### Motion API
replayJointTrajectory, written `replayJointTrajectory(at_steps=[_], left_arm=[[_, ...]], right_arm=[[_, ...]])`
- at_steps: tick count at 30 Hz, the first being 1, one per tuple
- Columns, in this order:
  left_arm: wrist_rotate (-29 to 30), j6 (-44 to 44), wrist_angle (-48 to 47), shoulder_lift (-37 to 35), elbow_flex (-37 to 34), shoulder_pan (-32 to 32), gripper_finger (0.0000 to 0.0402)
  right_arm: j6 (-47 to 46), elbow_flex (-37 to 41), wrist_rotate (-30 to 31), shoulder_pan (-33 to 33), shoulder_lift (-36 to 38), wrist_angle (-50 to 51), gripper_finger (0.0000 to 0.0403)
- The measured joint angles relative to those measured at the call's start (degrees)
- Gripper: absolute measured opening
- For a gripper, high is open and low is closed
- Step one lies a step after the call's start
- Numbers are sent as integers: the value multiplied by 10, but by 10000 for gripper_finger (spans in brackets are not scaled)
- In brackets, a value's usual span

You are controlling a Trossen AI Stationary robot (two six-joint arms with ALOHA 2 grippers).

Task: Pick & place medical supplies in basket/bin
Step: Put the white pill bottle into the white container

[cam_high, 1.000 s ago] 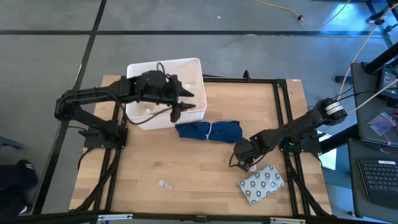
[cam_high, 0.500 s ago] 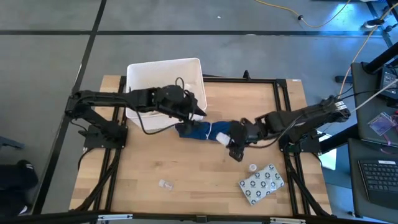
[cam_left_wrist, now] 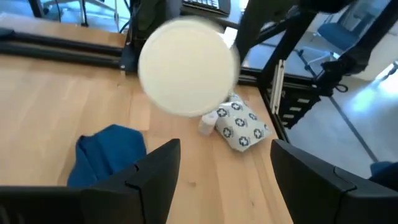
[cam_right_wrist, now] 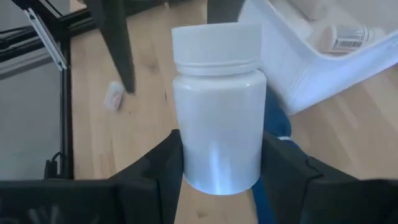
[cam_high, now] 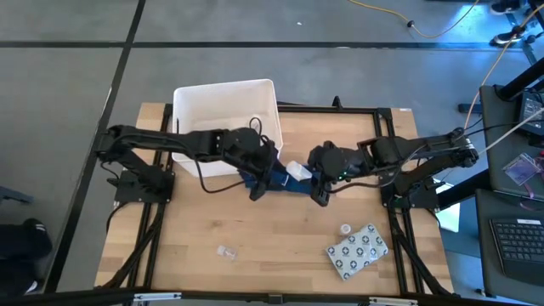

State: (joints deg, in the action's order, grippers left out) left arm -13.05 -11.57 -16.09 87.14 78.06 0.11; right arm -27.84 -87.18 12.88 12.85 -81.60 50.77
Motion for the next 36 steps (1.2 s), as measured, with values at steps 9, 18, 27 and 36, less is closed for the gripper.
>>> replayJointTrajectory(at_steps=[9, 18, 27, 36], left_arm=[[1, -14, 38, 6, 0, 13, 242], [-12, -13, 50, 6, 0, 25, 237], [-52, -12, 40, 6, 0, 29, 202], [-49, -13, 9, 6, 0, 30, 190]], right_arm=[[13, 0, -6, 0, -10, -9, 175], [26, 1, -24, 0, -41, -8, 175], [29, 1, -26, 0, -42, -8, 175], [27, 1, -26, 0, -42, -6, 175]])
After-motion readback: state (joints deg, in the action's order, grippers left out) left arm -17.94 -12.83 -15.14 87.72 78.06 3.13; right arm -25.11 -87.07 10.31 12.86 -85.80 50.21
